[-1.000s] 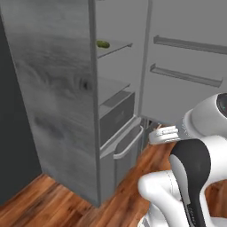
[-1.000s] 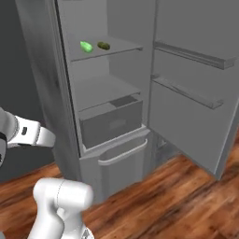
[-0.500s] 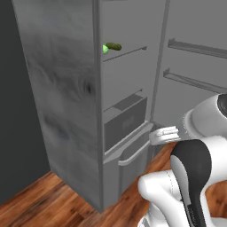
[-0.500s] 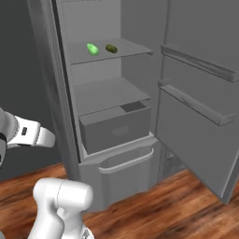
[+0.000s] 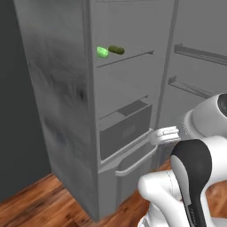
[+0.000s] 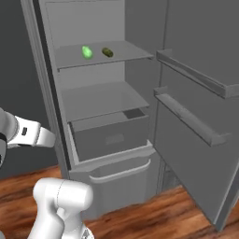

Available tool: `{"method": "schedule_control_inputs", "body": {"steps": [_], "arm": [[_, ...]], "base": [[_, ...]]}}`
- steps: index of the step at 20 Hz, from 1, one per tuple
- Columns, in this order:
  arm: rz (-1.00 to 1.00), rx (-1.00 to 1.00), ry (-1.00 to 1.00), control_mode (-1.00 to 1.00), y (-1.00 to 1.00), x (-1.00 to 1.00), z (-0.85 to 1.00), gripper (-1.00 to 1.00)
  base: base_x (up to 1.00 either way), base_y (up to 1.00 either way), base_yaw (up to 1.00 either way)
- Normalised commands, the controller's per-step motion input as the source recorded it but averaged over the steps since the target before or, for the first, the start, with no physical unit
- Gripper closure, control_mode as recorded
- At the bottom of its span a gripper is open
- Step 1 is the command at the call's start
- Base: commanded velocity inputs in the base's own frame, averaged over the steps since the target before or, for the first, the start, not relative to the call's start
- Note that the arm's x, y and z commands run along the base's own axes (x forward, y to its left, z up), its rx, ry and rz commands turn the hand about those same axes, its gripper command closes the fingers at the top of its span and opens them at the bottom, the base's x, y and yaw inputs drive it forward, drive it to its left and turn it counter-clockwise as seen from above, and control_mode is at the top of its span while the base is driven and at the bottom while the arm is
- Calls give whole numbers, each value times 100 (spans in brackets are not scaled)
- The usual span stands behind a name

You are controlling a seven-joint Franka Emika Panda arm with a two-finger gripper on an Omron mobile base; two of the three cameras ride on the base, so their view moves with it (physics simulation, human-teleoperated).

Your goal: Gather the corn and cucumber from the fridge and place them on a tray on the dining counter. Then gather the steak and fish from the fridge and place them on the other tray.

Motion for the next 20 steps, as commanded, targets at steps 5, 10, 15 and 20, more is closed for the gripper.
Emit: {"method": "schedule_control_inputs", "body": {"steps": [5, 10, 15, 20], "arm": [[0, 0, 0, 100, 0, 0, 0, -100], [0, 0, 0, 100, 0, 0, 0, -100], [0, 0, 0, 100, 0, 0, 0, -100], [0, 0, 0, 100, 0, 0, 0, -100]], "base": [[54, -31, 26], [51, -29, 28], [51, -28, 28], [52, -29, 28]]}}
